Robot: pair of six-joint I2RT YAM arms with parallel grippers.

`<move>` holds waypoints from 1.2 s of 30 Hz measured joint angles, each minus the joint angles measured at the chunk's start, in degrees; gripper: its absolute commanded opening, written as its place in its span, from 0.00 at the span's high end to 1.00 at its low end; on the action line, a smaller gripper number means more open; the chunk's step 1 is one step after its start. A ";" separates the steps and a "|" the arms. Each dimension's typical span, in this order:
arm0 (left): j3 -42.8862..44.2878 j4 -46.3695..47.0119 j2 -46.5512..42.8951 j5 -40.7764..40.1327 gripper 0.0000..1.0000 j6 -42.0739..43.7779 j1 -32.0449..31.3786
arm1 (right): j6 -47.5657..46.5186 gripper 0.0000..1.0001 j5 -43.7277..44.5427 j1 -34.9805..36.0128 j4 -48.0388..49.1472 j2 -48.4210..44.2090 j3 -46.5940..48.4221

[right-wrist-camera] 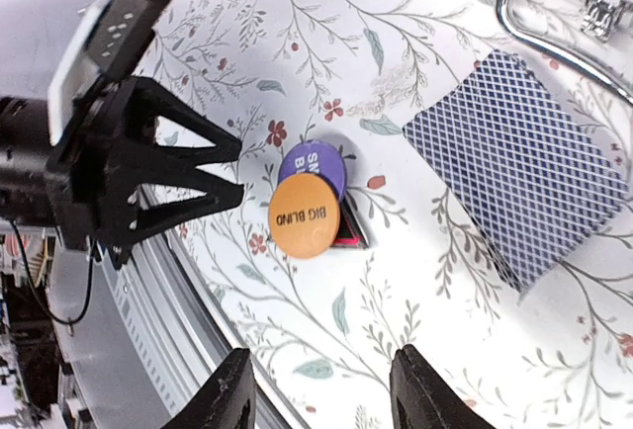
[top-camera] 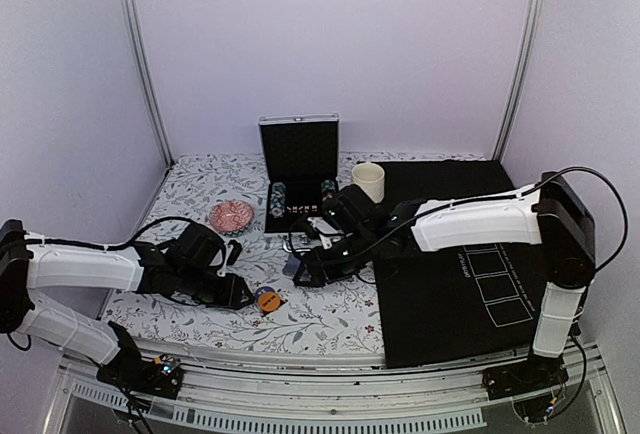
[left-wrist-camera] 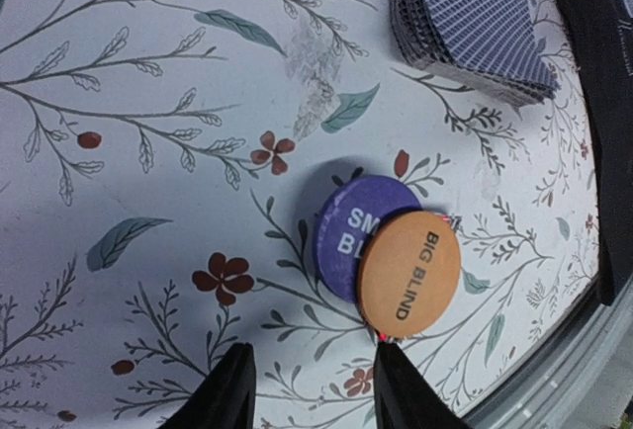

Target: Distribute texas hold em gaming equipment

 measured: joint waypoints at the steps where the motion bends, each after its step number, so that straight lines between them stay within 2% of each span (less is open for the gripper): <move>1: -0.66 1.11 -0.24 0.59 0.58 -0.37 0.59 | 0.55 0.56 -0.72 0.28 0.72 2.47 1.31; 5: -2.58 3.63 -0.24 1.64 0.59 -1.44 2.27 | 2.32 0.59 -2.47 0.37 2.36 9.55 5.75; 17: -3.91 9.77 3.74 6.49 0.65 -1.90 2.36 | 1.73 0.65 -4.87 0.59 1.84 19.89 16.87; 25: -3.89 11.17 4.63 8.57 0.66 -1.05 2.36 | 0.79 0.66 -6.45 0.66 -0.22 21.40 17.44; 36: -3.65 14.91 7.48 11.21 0.73 -0.17 1.46 | 0.76 0.67 -8.41 1.16 -0.87 22.32 17.44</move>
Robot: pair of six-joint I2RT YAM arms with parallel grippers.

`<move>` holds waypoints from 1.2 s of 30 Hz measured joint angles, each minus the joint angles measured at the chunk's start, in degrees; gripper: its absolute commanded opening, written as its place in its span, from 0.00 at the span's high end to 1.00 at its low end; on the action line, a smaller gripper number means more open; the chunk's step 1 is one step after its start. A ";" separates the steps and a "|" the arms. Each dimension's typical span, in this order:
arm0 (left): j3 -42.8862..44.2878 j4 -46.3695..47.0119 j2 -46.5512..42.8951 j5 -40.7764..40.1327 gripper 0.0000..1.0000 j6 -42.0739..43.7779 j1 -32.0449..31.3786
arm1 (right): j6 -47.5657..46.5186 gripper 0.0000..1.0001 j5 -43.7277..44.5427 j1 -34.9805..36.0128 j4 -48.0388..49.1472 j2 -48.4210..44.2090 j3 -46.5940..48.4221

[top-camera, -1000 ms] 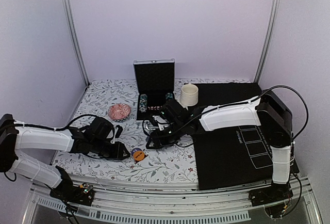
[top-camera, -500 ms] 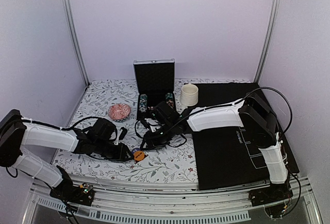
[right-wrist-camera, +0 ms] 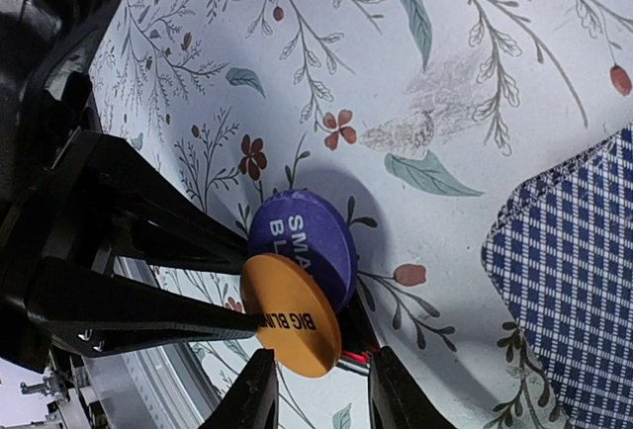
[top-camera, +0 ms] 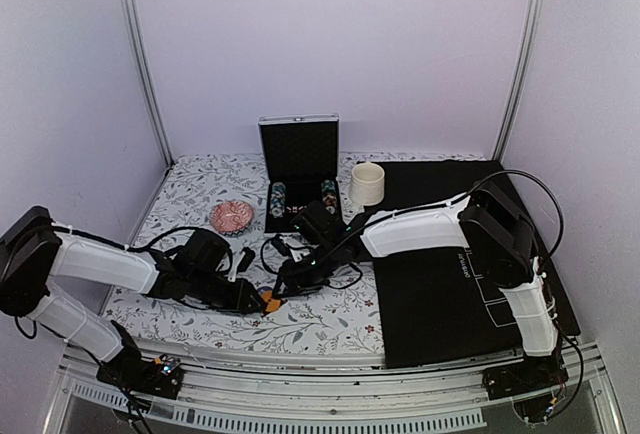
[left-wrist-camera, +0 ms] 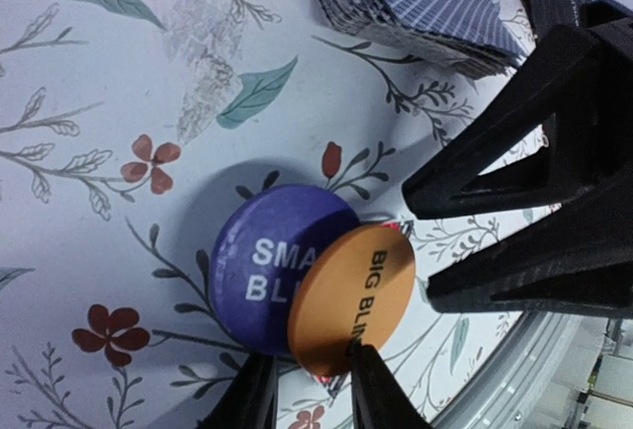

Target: Distribute texas hold em gaming equipment

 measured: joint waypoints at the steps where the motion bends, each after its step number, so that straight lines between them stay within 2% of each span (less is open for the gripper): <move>1: 0.20 0.28 0.44 0.20 0.74 0.07 -0.17 | 0.00 0.67 -0.11 0.00 0.00 0.00 0.00; 6: 0.59 1.25 1.42 0.87 0.74 0.22 -0.61 | 0.00 0.68 -0.92 0.00 0.00 0.00 0.00; 9: 0.63 1.53 1.64 1.09 0.80 0.39 -1.09 | 0.02 0.69 -1.22 0.00 0.04 0.00 -0.02; 19: 1.03 2.93 2.67 2.36 0.81 0.61 -2.01 | 0.15 0.78 -3.56 0.00 2.29 0.00 -2.08; 25: 1.03 2.97 2.78 2.75 0.81 0.61 -2.16 | 1.16 0.96 -6.91 -0.09 7.52 -0.09 -5.35; 32: 1.14 3.15 2.58 3.34 0.81 0.63 -2.64 | 1.79 0.97 -8.79 -0.42 9.94 -1.84 -7.54; 36: 1.14 1.95 -0.11 2.86 0.79 1.01 -2.71 | 1.20 0.98 -7.67 -0.13 7.63 -3.65 -8.57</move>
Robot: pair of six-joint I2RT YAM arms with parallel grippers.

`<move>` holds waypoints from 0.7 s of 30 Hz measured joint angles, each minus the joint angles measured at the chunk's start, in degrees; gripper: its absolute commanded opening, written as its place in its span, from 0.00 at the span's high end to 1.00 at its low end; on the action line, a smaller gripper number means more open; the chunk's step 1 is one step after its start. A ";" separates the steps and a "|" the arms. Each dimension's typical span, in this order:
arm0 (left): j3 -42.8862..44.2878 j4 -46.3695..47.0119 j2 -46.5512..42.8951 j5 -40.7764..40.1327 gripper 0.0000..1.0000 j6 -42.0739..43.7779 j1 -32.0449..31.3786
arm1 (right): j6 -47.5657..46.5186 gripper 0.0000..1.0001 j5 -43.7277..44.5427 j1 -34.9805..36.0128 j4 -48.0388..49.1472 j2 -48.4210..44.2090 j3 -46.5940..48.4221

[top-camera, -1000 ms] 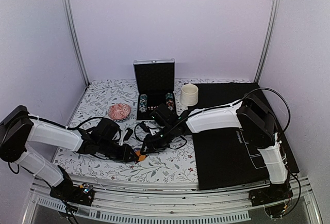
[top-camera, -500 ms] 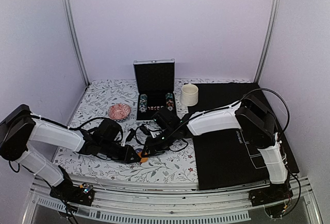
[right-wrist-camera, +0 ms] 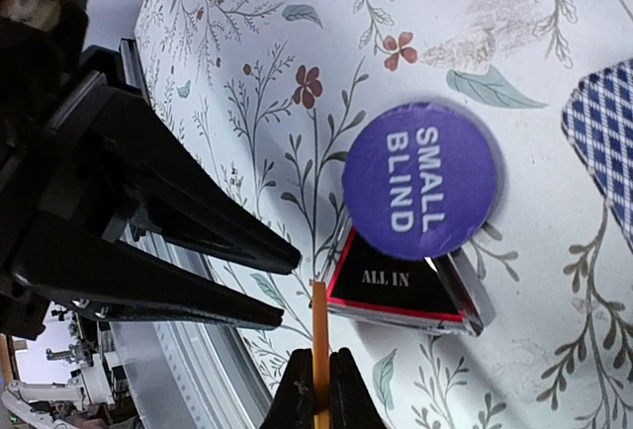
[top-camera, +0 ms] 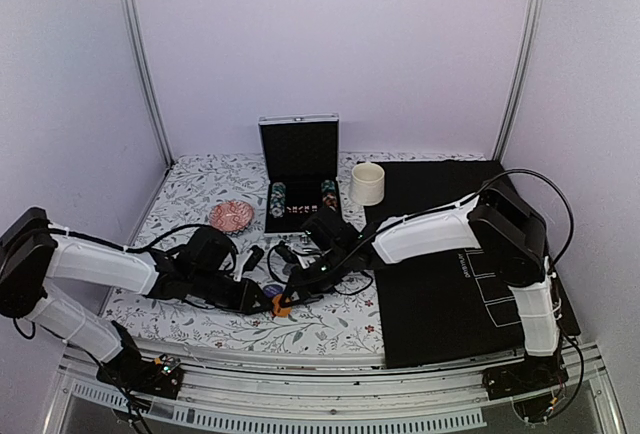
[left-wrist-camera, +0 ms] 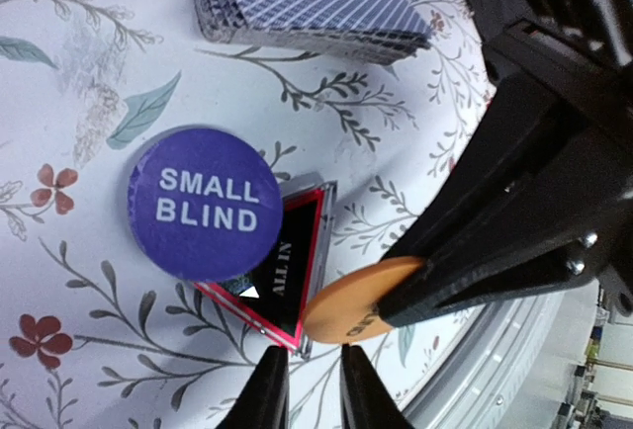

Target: Distribute texas hold em gaming equipment

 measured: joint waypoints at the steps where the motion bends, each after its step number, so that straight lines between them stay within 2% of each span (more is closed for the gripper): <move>1: 0.00 -0.37 -0.81 -0.13 0.78 0.15 0.00 | -0.42 0.97 0.50 0.02 -0.94 -0.72 -0.20; 8: 0.94 -4.22 -6.10 -1.51 0.72 1.57 -0.04 | -3.28 0.98 3.37 -1.33 -6.99 -10.01 -3.19; 11: 2.82 -7.50 -6.32 -3.56 0.63 2.45 -0.04 | -4.66 0.97 4.66 -3.63 -9.70 -16.39 -4.59; 16: 6.95 -13.07 -4.92 -7.48 0.40 4.79 -0.04 | -6.73 0.97 8.00 -9.51 -13.18 -28.28 -8.00; 21: 11.21 -16.85 -0.68 -10.95 0.29 6.64 -0.02 | -7.63 0.97 11.65 -16.02 -16.11 -38.42 -13.27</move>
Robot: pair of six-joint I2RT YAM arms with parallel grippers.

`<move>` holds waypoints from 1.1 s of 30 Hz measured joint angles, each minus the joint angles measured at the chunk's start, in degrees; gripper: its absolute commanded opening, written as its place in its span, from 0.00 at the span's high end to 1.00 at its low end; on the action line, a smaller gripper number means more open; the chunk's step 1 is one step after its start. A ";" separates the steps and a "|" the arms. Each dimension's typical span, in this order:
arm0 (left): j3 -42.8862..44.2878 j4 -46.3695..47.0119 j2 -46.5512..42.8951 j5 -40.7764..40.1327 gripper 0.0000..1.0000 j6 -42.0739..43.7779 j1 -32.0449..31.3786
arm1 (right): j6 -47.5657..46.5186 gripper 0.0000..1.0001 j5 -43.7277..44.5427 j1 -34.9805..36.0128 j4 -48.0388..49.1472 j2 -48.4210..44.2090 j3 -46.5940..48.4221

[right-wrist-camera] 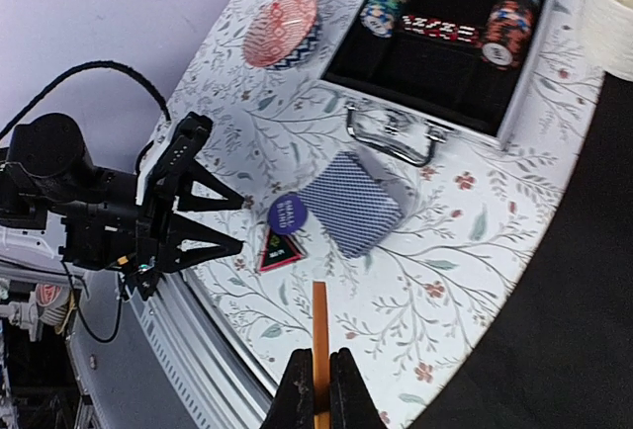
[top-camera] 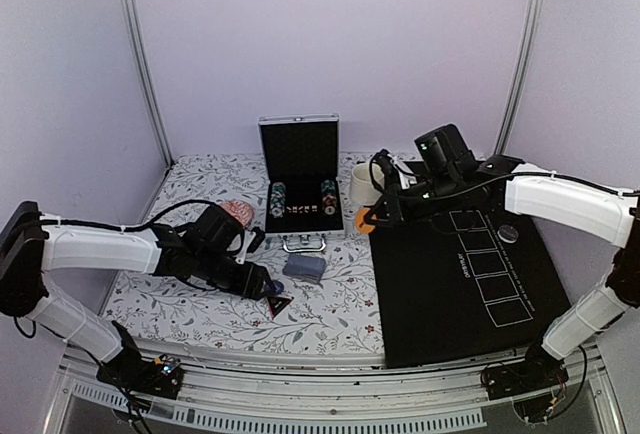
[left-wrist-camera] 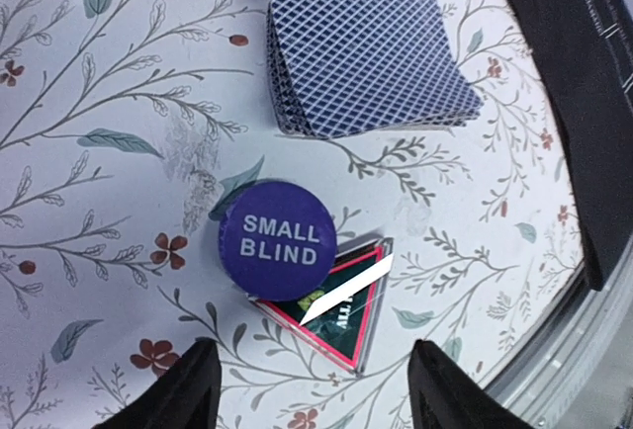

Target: Distribute texas hold em gaming equipment

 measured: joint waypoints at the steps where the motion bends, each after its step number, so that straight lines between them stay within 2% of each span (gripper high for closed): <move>1: 1.03 -0.79 1.44 -0.39 0.24 0.39 0.04 | -0.22 0.97 0.61 -1.07 -0.52 -1.53 -1.38; 5: 4.85 -3.32 7.26 -1.68 0.11 1.95 0.04 | -0.61 0.97 2.89 -3.10 -2.89 -5.14 -5.70; 10: 10.75 -6.84 13.42 -4.09 0.10 4.42 0.04 | -1.03 0.97 4.20 -3.67 -4.66 -6.32 -7.72; 15: 16.11 -10.38 17.73 -6.10 0.18 6.54 0.02 | -1.46 0.97 4.37 -4.48 -4.59 -7.21 -8.96; 27: 21.44 -16.31 22.58 -9.07 0.21 7.56 -1.60 | -1.92 0.97 4.35 -5.03 -4.07 -7.37 -11.52; 33: 23.71 -17.70 24.87 -11.10 0.29 7.61 -2.89 | -1.99 0.97 4.35 -5.22 -4.09 -7.52 -11.89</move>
